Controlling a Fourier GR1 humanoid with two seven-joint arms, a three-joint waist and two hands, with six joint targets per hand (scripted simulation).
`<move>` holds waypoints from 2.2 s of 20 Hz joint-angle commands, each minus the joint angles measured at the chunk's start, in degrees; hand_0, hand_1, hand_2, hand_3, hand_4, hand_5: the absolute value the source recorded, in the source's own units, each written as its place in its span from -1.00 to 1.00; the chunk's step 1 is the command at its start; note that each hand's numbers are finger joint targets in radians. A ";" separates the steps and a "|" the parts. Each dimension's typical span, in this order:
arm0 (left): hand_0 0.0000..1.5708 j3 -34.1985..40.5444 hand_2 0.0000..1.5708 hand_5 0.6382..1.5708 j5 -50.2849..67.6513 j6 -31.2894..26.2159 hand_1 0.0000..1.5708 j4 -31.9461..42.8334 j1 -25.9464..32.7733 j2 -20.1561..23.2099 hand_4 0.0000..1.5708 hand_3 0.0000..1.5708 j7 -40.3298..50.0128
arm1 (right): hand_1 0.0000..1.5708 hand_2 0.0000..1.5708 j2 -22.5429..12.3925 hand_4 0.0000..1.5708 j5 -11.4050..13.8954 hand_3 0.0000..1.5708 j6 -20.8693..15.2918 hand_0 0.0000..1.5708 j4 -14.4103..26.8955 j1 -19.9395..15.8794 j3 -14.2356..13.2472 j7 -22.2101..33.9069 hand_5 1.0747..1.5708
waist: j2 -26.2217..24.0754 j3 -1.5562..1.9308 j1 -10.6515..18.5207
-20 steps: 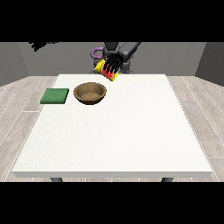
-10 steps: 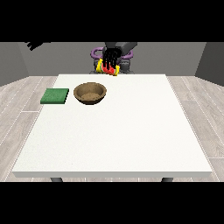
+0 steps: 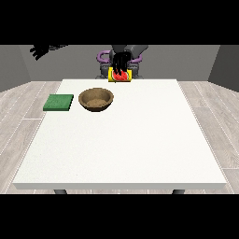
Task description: Pick the cup and pour the ball into the bowl, then pick the bowl and place it on the pad
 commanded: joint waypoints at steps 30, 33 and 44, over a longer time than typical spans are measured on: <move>0.93 1.29 1.00 0.92 -12.19 -14.82 0.93 -7.54 -0.03 0.65 0.49 1.00 -8.72 | -1.00 -1.00 2.46 -0.33 -0.20 -0.59 -4.03 -1.00 -1.31 -0.75 1.11 1.69 0.99 | 0.71 -0.20 4.12; -0.03 7.18 1.00 0.99 -6.03 -6.55 -0.03 -11.13 5.82 3.77 0.26 1.00 -9.09 | -1.00 -1.00 1.45 -0.33 -0.92 -0.59 -3.63 -1.00 -1.16 1.66 -0.99 0.10 0.99 | 0.06 -0.22 7.10; -0.45 21.61 -1.00 0.89 36.79 3.48 -0.45 -24.25 23.49 -1.54 0.09 -1.00 -21.64 | -1.00 -1.00 5.64 -0.25 -0.25 -0.74 -7.28 -1.00 -3.79 -1.55 1.12 -0.39 0.96 | 9.02 -1.54 8.33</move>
